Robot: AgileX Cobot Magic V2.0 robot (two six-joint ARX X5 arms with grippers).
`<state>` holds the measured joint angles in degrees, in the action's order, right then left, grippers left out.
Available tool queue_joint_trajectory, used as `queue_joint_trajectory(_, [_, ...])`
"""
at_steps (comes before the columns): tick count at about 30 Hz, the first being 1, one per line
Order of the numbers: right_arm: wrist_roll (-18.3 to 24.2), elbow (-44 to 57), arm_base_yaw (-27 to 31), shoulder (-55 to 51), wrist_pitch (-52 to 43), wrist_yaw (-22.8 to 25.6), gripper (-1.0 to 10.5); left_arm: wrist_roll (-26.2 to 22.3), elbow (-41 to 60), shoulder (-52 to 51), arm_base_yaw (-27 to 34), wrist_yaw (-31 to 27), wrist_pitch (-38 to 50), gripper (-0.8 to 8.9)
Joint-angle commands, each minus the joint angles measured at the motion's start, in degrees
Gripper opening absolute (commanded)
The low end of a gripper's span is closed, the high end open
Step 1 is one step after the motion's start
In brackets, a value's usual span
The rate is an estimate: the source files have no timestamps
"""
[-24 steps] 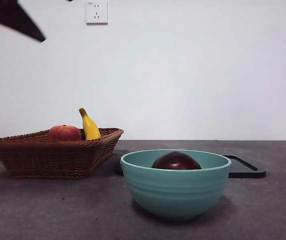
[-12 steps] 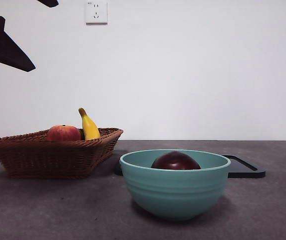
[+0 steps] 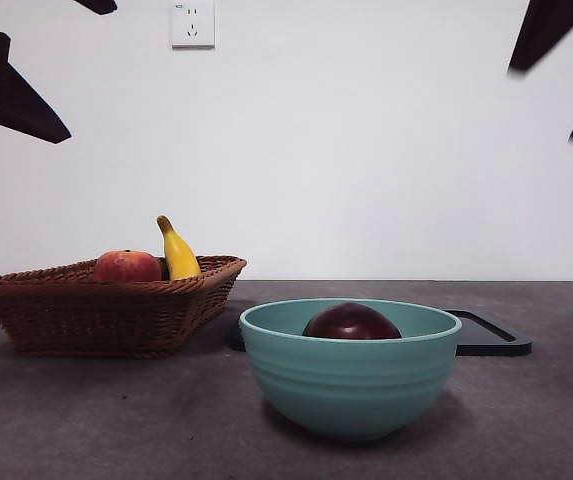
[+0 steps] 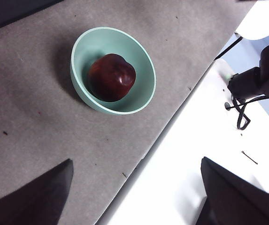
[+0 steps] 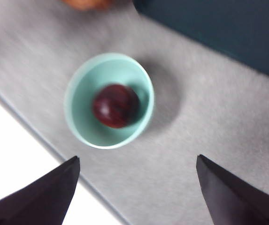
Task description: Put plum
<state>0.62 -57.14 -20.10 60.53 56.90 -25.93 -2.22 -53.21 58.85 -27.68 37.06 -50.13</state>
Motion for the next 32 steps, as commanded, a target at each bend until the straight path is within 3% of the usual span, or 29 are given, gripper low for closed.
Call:
queue_joint_trajectory(1, [-1.01,-0.81,-2.29,4.28,-1.92,2.32,4.0,-0.33,-0.46,0.24,-0.46,0.28,0.46,4.32])
queue_joint_trajectory(6, [-3.72,0.44,-6.10,10.78,-8.92,3.72,3.7,-0.33,-0.46,0.24,-0.46,0.28,0.46,4.32])
queue_joint_trajectory(16, [-5.16,0.92,-11.17,20.85,-16.44,7.89,3.5,-0.33,-0.46,0.24,-0.46,0.28,0.44,4.32])
queue_joint_trajectory(26, [-5.25,0.92,-14.21,28.02,-19.89,12.74,2.2,-0.33,-0.46,0.24,-0.46,0.28,0.44,4.32])
queue_joint_trajectory(32, [-5.33,0.92,-15.06,30.10,-20.81,12.68,1.5,-0.33,-0.46,0.24,-0.46,0.28,0.46,4.32])
